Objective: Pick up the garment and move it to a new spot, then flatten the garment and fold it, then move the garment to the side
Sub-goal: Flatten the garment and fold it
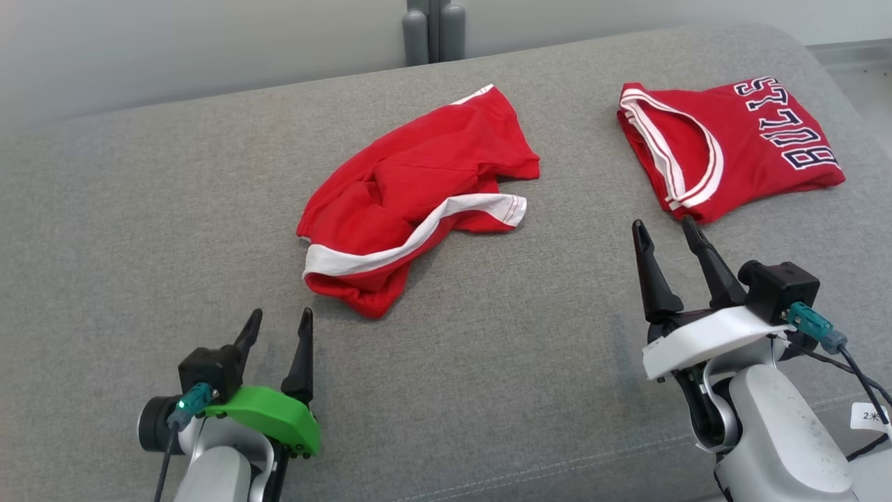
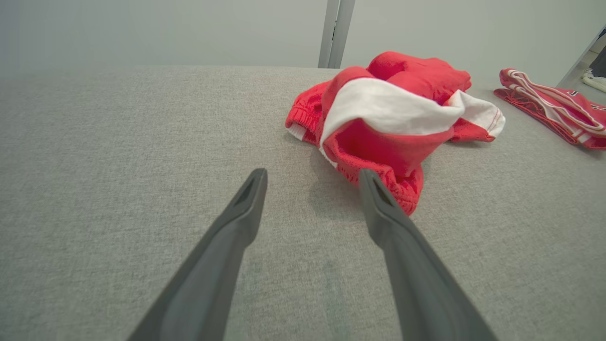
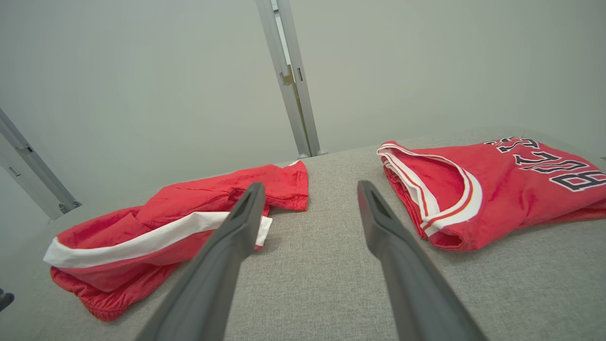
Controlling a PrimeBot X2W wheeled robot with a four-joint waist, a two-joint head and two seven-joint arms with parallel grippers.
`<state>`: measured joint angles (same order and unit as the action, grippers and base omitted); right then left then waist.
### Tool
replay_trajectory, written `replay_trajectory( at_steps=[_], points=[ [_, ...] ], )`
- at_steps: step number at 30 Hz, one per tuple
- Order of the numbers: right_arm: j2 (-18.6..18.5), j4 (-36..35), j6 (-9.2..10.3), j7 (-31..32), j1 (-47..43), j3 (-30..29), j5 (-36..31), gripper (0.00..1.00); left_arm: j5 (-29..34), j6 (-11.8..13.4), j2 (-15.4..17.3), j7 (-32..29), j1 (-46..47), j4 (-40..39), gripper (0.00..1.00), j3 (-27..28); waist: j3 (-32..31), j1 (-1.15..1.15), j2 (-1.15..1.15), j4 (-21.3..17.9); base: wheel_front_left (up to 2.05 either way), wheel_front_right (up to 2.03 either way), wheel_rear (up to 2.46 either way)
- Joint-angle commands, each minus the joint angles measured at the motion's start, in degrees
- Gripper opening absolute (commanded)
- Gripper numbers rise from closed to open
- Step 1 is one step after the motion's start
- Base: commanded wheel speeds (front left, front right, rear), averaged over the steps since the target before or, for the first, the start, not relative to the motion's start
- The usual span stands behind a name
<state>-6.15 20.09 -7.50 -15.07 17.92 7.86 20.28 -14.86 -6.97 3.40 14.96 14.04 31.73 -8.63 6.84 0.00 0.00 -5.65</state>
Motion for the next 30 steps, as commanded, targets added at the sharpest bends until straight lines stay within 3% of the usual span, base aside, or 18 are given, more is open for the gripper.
replay_trajectory(
  at_steps=[1,18,19,20,21,30],
  points=[
    [-0.03,-0.19,0.02,-0.22,0.35,-0.04,-0.42,1.00,0.21,-0.13,0.71,0.21,1.28,0.36,1.00,0.26,0.66,0.00,0.00,-0.96,0.00,0.00,0.00],
    [0.45,-0.37,0.02,-0.22,1.18,-0.04,-0.62,1.00,-2.13,-0.51,3.00,0.21,9.13,9.04,1.00,-1.69,3.37,0.00,0.00,-5.89,0.00,0.00,0.00],
    [0.45,-0.33,0.02,-0.22,1.17,-0.04,-0.62,1.00,-2.80,-0.51,3.00,0.21,9.50,9.43,0.47,-1.84,3.41,0.00,0.00,-5.90,0.00,0.00,0.00],
    [0.44,-0.26,0.02,-0.22,1.13,-0.09,-0.62,1.00,-3.00,-0.52,3.14,0.21,9.62,10.11,0.39,-2.28,3.45,0.00,0.00,-5.87,0.00,0.00,0.00],
    [0.43,-0.25,0.02,-0.22,1.09,-0.15,-0.63,1.00,-3.27,-0.52,3.39,0.21,9.86,10.35,0.00,-2.52,3.45,0.00,0.00,-5.78,0.00,0.00,0.00],
    [0.67,-0.65,0.02,-0.22,0.04,-0.79,-0.70,1.00,2.51,0.30,7.18,0.22,10.95,6.03,0.00,-1.61,2.06,0.00,0.00,-2.67,0.00,0.00,0.00]
  ],
)
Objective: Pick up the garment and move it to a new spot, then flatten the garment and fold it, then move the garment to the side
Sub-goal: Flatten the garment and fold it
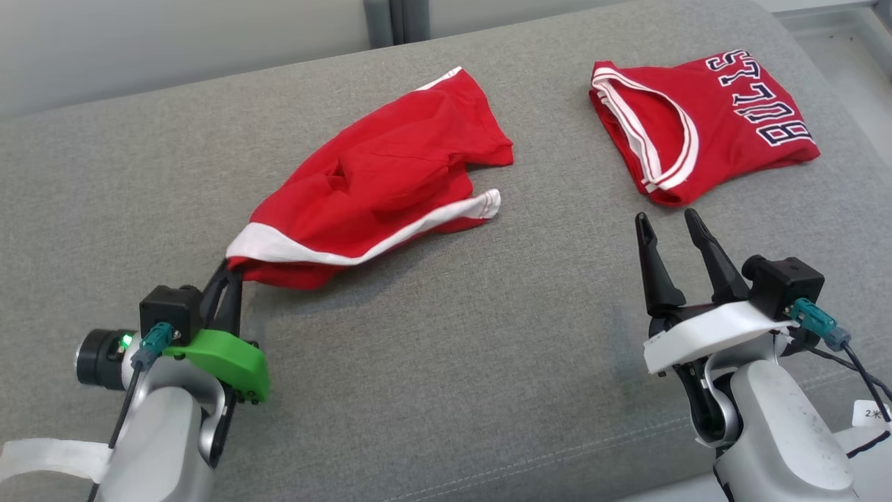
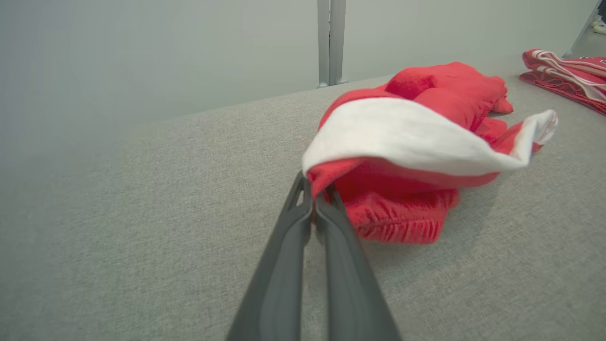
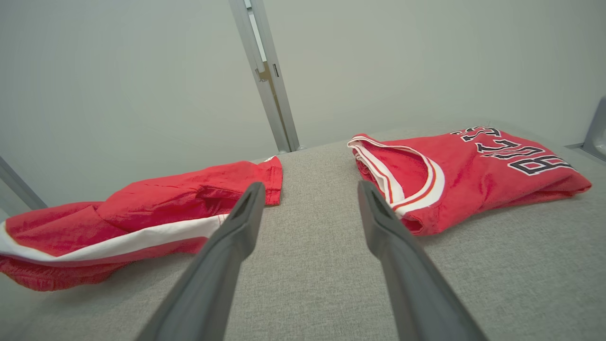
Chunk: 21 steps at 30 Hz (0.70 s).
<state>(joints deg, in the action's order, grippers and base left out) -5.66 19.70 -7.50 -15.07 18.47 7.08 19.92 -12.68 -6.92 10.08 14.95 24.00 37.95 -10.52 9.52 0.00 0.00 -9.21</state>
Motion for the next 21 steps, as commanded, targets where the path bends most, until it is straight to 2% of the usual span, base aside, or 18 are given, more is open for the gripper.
replay_trajectory(
  at_steps=[1,4,8,19,20,21],
  points=[
    [0.27,-0.36,0.02,-0.22,-0.59,-0.02,-0.37,1.00,1.84,0.80,1.15,0.23,1.14,-1.40,0.00,0.20,-0.85,0.00,0.00,1.34,0.00,0.00,0.00],
    [0.46,-0.49,0.02,-0.22,-0.90,0.02,-0.34,1.00,5.29,2.01,2.44,0.22,0.78,-5.00,0.00,-0.24,-1.46,0.00,0.00,2.58,0.00,0.00,0.00],
    [0.75,-0.22,0.02,-0.22,-1.57,0.14,-0.21,1.00,7.98,2.09,2.95,0.22,-1.07,-7.74,0.00,-1.72,-1.97,0.00,0.00,3.93,0.00,0.00,0.00],
    [0.43,0.56,0.02,-0.22,-2.55,0.07,0.30,1.00,7.97,1.20,-0.86,0.22,-9.66,-9.63,0.00,-4.72,-3.04,0.00,0.00,5.91,0.00,0.00,0.00],
    [0.35,0.62,0.02,-0.22,-2.76,0.01,0.32,1.00,7.72,1.10,-1.21,0.22,-10.38,-9.37,0.04,-4.78,-3.19,0.00,0.00,6.16,0.00,0.00,0.00],
    [0.21,0.75,0.02,-0.22,-2.88,0.11,0.43,1.00,7.51,1.01,-1.41,0.22,-10.93,-8.91,0.16,-4.81,-3.34,0.00,0.00,6.41,0.00,0.00,0.00]
  ],
)
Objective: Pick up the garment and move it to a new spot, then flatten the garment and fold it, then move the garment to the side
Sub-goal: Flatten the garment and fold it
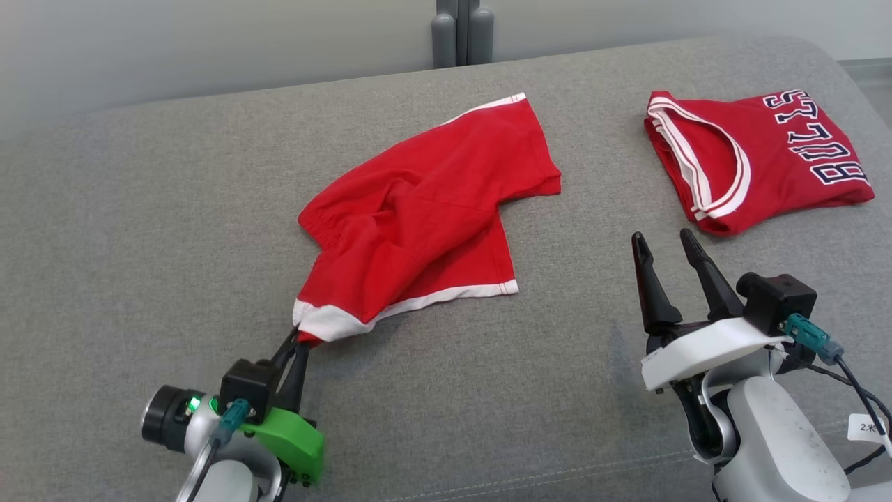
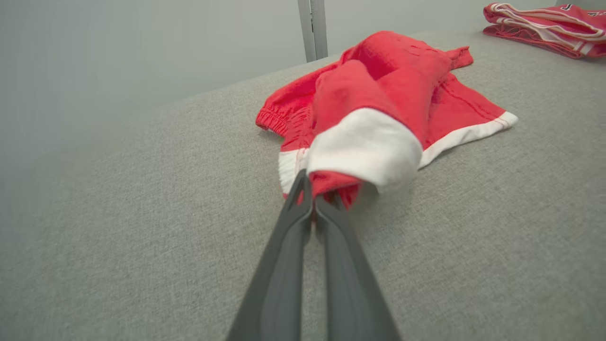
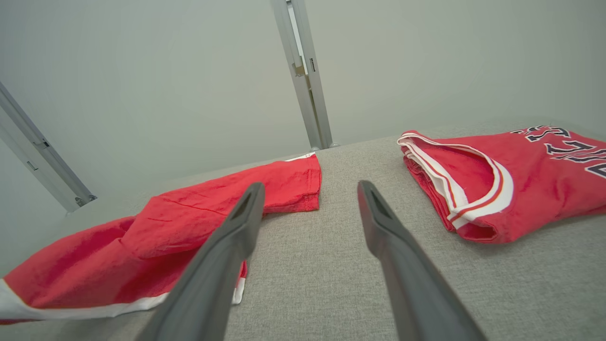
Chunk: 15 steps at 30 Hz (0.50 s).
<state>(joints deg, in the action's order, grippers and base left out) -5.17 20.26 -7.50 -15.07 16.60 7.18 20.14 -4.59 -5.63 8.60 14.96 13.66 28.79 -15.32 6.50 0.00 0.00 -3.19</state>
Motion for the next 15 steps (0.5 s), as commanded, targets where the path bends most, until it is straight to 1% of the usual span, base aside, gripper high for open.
replay_trajectory(
  at_steps=[1,2,3,9,15],
  points=[
    [-0.41,0.36,0.01,-0.22,-1.04,0.23,0.31,1.00,-0.67,-0.28,-0.08,0.21,-0.94,0.51,0.41,0.13,-0.46,0.00,0.00,0.61,0.00,0.00,0.00],
    [-0.51,0.58,0.02,-0.22,-1.07,0.48,0.45,1.00,-0.84,-0.25,-0.43,0.21,-1.27,0.69,0.76,0.34,-0.65,0.00,0.00,0.85,0.00,0.00,0.00],
    [-0.56,0.83,0.02,-0.21,-1.03,0.72,0.66,1.00,-1.22,-0.27,-0.84,0.21,-1.71,1.03,1.00,0.62,-0.83,0.00,0.00,1.05,0.00,0.00,0.00],
    [-1.05,2.24,0.02,-0.22,-1.20,1.60,1.59,1.00,-2.85,-0.54,-2.03,0.21,-4.07,0.68,1.00,2.70,-1.72,0.00,0.00,2.22,0.00,0.00,0.00],
    [-1.46,4.81,0.02,0.06,-1.13,2.80,2.66,1.00,-3.76,-0.73,-2.81,0.21,-6.31,-1.72,1.00,5.43,-2.15,0.00,0.00,3.43,0.00,0.00,0.00]
  ],
)
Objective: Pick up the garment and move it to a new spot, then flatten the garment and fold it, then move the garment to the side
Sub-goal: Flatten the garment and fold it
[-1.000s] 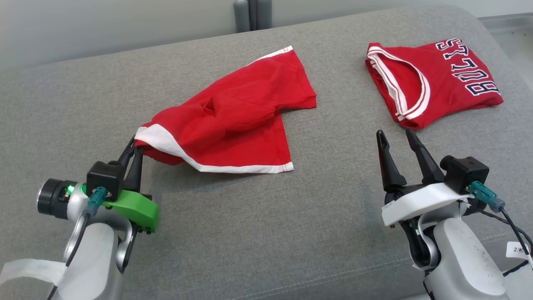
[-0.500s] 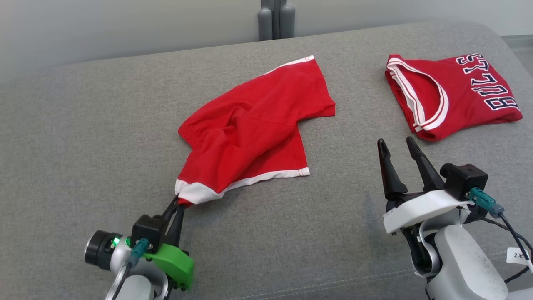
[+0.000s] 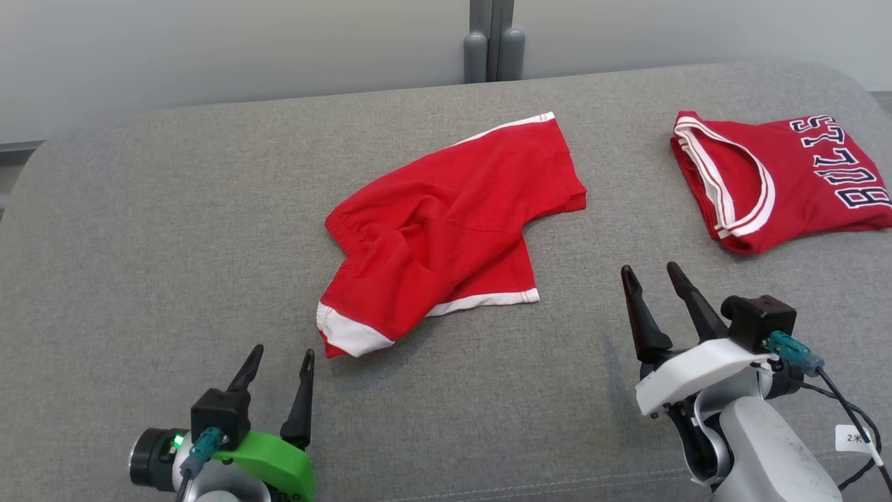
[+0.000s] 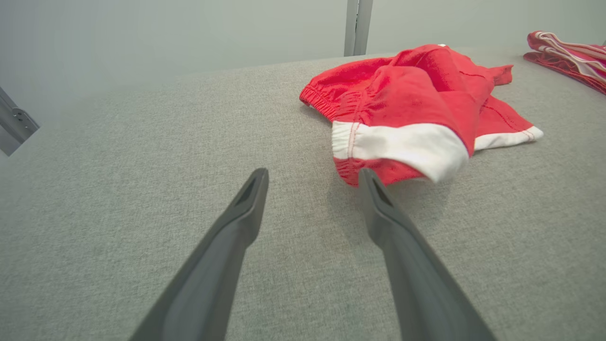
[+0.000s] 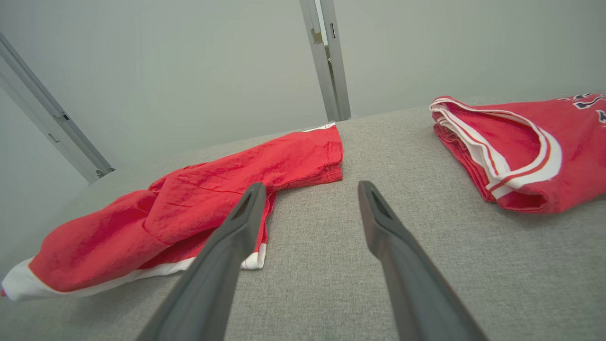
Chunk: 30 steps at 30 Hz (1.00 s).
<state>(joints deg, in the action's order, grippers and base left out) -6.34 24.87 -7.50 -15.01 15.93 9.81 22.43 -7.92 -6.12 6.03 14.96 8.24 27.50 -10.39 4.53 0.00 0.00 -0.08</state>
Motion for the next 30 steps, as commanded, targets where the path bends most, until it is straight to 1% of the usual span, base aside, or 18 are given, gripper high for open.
replay_trajectory(
  at_steps=[1,9,12,15,21,30],
  points=[
    [-0.46,0.63,0.02,-0.02,-0.25,0.37,0.51,1.00,-0.89,-0.18,-0.40,0.22,-1.21,-1.27,1.00,1.28,-0.23,0.00,0.00,0.49,0.00,0.00,0.00],
    [-0.94,0.77,0.02,-0.22,0.04,-0.23,0.93,1.00,-1.60,0.29,-1.98,0.22,-4.33,-10.79,1.00,6.58,-0.46,0.00,0.00,1.72,0.00,0.00,0.00],
    [-0.97,0.03,0.02,-0.25,-0.38,-0.67,0.34,1.00,-1.05,0.22,-2.40,0.21,-5.21,-12.96,1.00,7.68,-0.79,0.00,0.00,1.95,0.00,0.00,0.00],
    [-0.97,-0.58,0.02,-0.26,-1.06,-1.28,-0.70,1.00,-0.71,0.31,-2.56,0.21,-5.78,-14.74,1.00,8.58,-1.24,0.00,0.00,1.95,0.00,0.00,0.00],
    [-0.40,-2.59,0.02,-0.26,-3.20,-3.83,-3.25,1.00,-2.08,1.59,-2.98,0.21,-8.20,-18.17,1.00,11.21,-2.70,0.00,0.00,1.03,0.00,0.00,0.00],
    [0.23,-6.21,0.02,-0.27,-6.34,-6.54,-6.36,1.00,-2.05,2.71,-3.09,0.21,-10.73,-20.53,1.00,12.56,-3.73,0.00,0.00,-0.74,0.00,0.00,0.00]
  ],
)
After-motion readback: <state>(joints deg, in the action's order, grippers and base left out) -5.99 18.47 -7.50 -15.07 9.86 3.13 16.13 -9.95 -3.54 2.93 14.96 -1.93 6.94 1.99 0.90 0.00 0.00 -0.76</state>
